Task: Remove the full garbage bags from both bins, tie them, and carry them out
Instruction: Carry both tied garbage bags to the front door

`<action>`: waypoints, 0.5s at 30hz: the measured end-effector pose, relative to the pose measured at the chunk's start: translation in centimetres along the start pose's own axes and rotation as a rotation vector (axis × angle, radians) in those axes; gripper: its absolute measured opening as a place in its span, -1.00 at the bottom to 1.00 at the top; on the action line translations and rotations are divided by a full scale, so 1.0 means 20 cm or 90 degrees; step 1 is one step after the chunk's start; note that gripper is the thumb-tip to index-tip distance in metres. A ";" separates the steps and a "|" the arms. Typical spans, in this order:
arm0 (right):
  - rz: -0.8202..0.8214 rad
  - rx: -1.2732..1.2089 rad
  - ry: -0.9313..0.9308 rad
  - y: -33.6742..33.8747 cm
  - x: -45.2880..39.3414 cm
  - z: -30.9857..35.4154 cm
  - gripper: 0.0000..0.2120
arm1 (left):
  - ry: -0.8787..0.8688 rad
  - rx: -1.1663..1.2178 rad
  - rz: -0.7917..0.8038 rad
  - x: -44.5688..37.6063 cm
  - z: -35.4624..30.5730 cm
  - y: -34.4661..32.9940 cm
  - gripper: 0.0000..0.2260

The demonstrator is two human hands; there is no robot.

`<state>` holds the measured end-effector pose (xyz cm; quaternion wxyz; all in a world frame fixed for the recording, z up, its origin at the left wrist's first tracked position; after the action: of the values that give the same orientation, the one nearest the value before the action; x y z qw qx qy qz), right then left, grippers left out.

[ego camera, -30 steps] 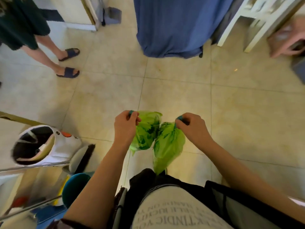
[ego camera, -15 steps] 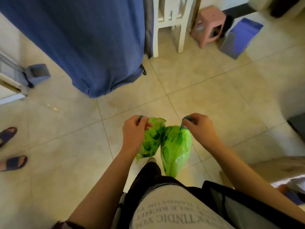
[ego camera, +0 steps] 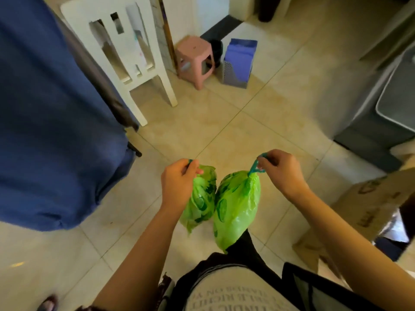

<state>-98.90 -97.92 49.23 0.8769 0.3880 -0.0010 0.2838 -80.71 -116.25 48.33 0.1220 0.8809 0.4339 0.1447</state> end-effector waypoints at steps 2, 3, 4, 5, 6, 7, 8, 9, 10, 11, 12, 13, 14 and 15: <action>-0.007 0.006 0.002 0.10 -0.21 -0.01 -0.90 | -0.008 0.003 0.001 -0.19 -0.10 -0.14 -0.74; -0.008 0.006 -0.001 0.14 -0.31 -0.01 -0.89 | -0.011 0.005 -0.001 -0.29 -0.16 -0.21 -0.74; -0.008 0.003 -0.003 0.19 -0.41 -0.02 -0.89 | -0.012 0.009 -0.001 -0.39 -0.21 -0.28 -0.74; -0.009 -0.003 -0.006 0.24 -0.50 -0.02 -0.88 | -0.013 0.017 0.000 -0.48 -0.26 -0.35 -0.74; -0.011 -0.008 -0.007 0.28 -0.61 -0.02 -0.88 | -0.017 0.027 0.002 -0.58 -0.31 -0.42 -0.74; -0.014 -0.013 -0.009 0.33 -0.71 -0.03 -0.89 | -0.020 0.033 0.005 -0.68 -0.36 -0.49 -0.75; -0.020 -0.016 -0.014 0.37 -0.81 -0.04 -0.90 | -0.022 0.037 0.010 -0.78 -0.41 -0.56 -0.76; -0.026 -0.024 -0.022 0.42 -0.91 -0.05 -0.90 | -0.022 0.042 0.018 -0.87 -0.45 -0.64 -0.77; -0.034 -0.034 -0.028 0.47 -1.01 -0.06 -0.91 | -0.024 0.046 0.030 -0.96 -0.49 -0.71 -0.80; -0.042 -0.045 -0.035 0.52 -1.11 -0.08 -0.91 | -0.031 0.046 0.043 -1.05 -0.53 -0.79 -0.82; -0.051 -0.049 -0.041 0.56 -1.21 -0.10 -0.91 | -0.042 0.042 0.060 -1.15 -0.58 -0.87 -0.84; -0.060 -0.048 -0.047 0.60 -1.31 -0.12 -0.91 | -0.053 0.041 0.080 -1.24 -0.62 -0.96 -0.85; -0.071 -0.046 -0.052 0.65 -1.41 -0.14 -0.91 | -0.062 0.044 0.103 -1.34 -0.66 -1.05 -0.85; -0.084 -0.049 -0.057 0.69 -1.52 -0.17 -0.91 | -0.073 0.046 0.123 -1.45 -0.70 -1.14 -0.85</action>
<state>-132.06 -103.29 49.60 0.9071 0.3653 -0.0257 0.2073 -119.17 -124.61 49.35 0.1003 0.9292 0.3443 0.0897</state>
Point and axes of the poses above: each hand's wrist, its own x-axis away from the middle knuckle, its own y-axis out of the back of the hand, z = x × y, the point moved 5 cm from there along -x, towards the middle knuckle, and after that the axes turned 6 degrees about x, right-handed, at the moved point
